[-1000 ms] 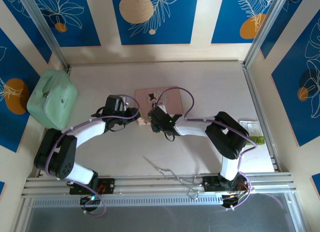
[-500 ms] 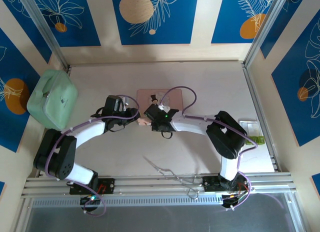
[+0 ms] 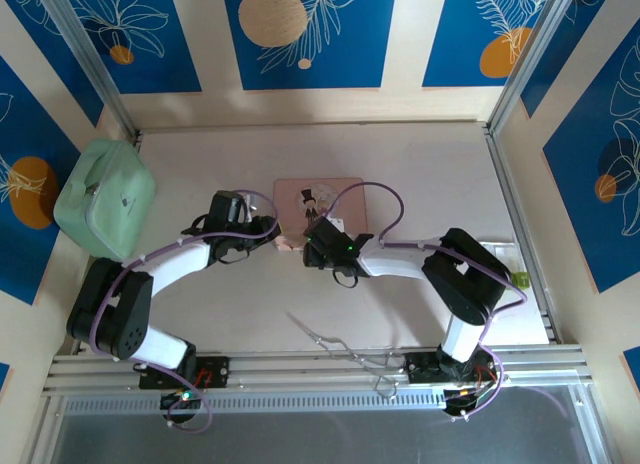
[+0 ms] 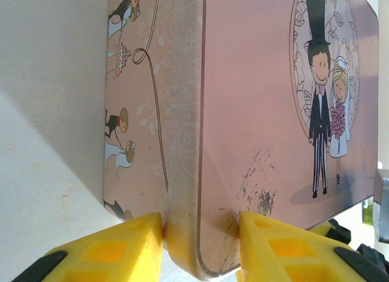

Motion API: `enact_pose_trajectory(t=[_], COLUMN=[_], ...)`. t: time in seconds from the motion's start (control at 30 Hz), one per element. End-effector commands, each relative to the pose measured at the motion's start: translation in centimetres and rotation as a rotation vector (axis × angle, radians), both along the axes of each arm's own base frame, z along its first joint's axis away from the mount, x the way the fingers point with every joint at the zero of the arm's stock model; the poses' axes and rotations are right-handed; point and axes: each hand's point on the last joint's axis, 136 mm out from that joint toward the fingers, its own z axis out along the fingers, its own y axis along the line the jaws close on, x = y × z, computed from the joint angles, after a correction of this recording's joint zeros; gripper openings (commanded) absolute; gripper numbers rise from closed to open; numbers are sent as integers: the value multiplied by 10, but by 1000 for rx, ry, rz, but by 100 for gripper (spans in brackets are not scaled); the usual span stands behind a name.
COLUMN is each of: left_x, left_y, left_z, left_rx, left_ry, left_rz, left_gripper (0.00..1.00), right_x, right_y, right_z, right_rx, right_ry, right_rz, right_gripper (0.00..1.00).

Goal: Unlock the padlock with the key

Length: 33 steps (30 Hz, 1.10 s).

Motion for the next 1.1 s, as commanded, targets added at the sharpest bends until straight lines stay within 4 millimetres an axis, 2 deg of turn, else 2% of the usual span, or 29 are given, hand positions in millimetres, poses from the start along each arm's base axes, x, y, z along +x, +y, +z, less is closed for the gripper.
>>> enact_pose_trajectory(t=[0.0, 0.23, 0.43, 0.9, 1.07], left_x=[-17, -17, -17, -19, -18], left_y=[11, 11, 11, 14, 13], left_z=[-19, -17, -17, -20, -20], left_rx=[35, 33, 34, 44, 41], left_ry=[89, 89, 90, 92, 92], left_rz=[7, 8, 11, 17, 17], left_gripper=[36, 36, 36, 36, 36], right_x=[7, 8, 8, 1, 0], right_y=[23, 11, 12, 12, 11], right_z=[16, 5, -4, -10, -12], right_rx=[92, 101, 93, 71, 72], right_ry=[-81, -58, -41, -28, -22], right_rz=[126, 148, 164, 161, 158], right_gripper=[54, 51, 44, 25, 21])
